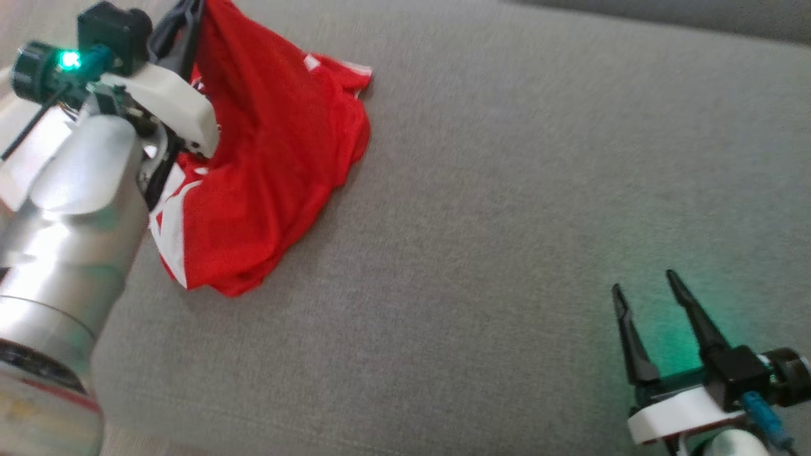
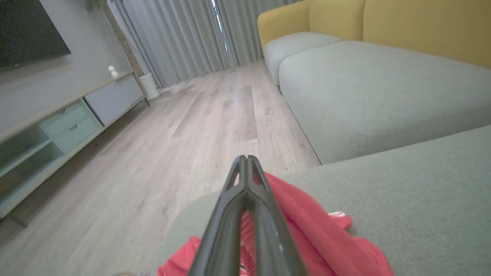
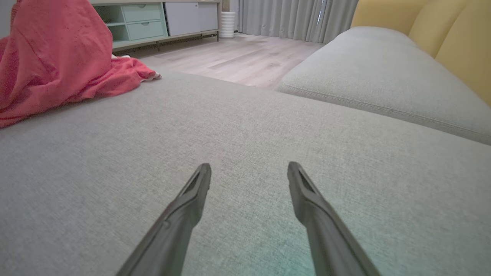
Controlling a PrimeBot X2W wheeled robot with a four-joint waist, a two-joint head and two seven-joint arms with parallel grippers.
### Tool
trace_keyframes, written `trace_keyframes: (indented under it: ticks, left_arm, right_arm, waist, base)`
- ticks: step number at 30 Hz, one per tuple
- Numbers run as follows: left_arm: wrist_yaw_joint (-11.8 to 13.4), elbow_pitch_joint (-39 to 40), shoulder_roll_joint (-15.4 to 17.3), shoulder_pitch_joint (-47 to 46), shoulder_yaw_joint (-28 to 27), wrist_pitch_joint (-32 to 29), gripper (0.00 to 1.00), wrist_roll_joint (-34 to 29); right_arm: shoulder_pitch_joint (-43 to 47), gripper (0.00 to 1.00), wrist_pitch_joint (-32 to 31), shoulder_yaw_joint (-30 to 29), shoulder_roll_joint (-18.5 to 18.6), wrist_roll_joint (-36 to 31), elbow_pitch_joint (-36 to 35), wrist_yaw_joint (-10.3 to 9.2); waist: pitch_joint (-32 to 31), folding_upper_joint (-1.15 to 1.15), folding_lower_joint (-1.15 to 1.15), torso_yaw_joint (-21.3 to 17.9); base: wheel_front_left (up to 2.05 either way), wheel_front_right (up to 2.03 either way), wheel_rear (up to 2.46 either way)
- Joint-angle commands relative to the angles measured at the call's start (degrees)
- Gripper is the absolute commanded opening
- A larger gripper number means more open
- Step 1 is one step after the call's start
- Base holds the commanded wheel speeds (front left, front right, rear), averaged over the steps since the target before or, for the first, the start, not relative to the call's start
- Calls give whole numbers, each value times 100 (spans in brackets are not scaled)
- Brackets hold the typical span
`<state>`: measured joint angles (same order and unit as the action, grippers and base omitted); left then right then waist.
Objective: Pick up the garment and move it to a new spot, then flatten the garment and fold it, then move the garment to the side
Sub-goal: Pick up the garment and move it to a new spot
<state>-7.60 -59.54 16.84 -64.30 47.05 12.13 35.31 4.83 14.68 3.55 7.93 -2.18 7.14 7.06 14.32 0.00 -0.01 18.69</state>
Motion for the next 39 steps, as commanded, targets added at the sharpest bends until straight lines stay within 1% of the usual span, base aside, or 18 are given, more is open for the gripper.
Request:
trace_keyframes:
  ticks: [1, 4, 5, 10, 13, 18, 23, 26, 29, 31, 33, 34, 35, 39]
  left_arm:
    - [11, 232, 404, -453, 6, 94, 0, -16]
    - [11, 461, 522, -599, 264, 129, 0, -29]
    - [11, 461, 522, -599, 264, 129, 0, -29]
    - [11, 962, 700, -862, 759, 34, 0, 60]
    - [11, 1282, 789, -1036, 1002, -57, 0, 165]
    - [11, 1699, 866, -1294, 1279, -128, 0, 300]
    - [11, 1907, 878, -1520, 1463, -90, 0, 338]
    - [11, 1964, 827, -1580, 1565, -141, 0, 391]
    - [11, 1953, 791, -1452, 1703, -399, 0, 544]
    - [35, 1869, 773, -1293, 1759, -542, 0, 611]
    - [113, 1767, 754, -1093, 1798, -631, 0, 672]
    - [138, 1692, 761, -979, 1826, -684, 80, 701]
    - [137, 1613, 770, -865, 1856, -758, 100, 746]
    - [100, 1265, 812, -515, 1953, -1184, 100, 989]
  right_arm:
    - [-85, 100, 32, 178, -71, 45, -83, 43]
    - [-101, 100, 32, 211, -231, 86, -10, 43]
    - [-101, 100, 32, 211, -231, 86, -10, 43]
    - [-52, 100, 32, 211, -414, 161, 77, 43]
    - [-26, 100, 32, 204, -469, 196, 81, 43]
    - [-49, 100, 32, 204, -500, 293, 10, 43]
    - [-83, 100, 32, 277, -503, 488, -14, 43]
    - [-72, 100, 32, 256, -503, 559, -39, 43]
    - [-32, 100, 32, 249, -504, 608, -57, 43]
    - [-10, 100, 32, 217, -504, 643, -71, 43]
    - [-19, 100, 32, 193, -504, 657, -78, 43]
    - [-33, 100, 32, 194, -504, 660, -79, 43]
    - [-53, 100, 32, 195, -504, 662, -81, 43]
    - [-205, 100, 32, 189, -504, 642, -106, 43]
  waist:
    - [-490, 0, 1, -229]
    - [-817, 0, 1, -425]
    - [-817, 0, 1, -425]
    - [-1266, 0, 1, -880]
    - [-1427, 0, 1, -1227]
    - [-1503, 0, 1, -1882]
    - [-1510, 0, 1, -2587]
    - [-1479, 0, 1, -2909]
    - [-1411, 0, 1, -3097]
    - [-1323, 0, 1, -3117]
    - [-1196, 0, 1, -3068]
    - [-1132, 0, 1, -3032]
    - [-1065, 0, 1, -2992]
    - [-718, 0, 1, -2788]
  base:
    - [0, 0, 0]
    - [0, 0, 0]
    - [0, 0, 0]
    - [0, 0, 0]
    - [0, 0, 0]
    - [0, 0, 0]
    - [0, 0, 0]
    - [0, 0, 0]
    - [0, 0, 0]
    - [0, 0, 0]
    - [0, 0, 0]
    - [0, 0, 0]
    - [0, 0, 0]
    - [0, 0, 0]
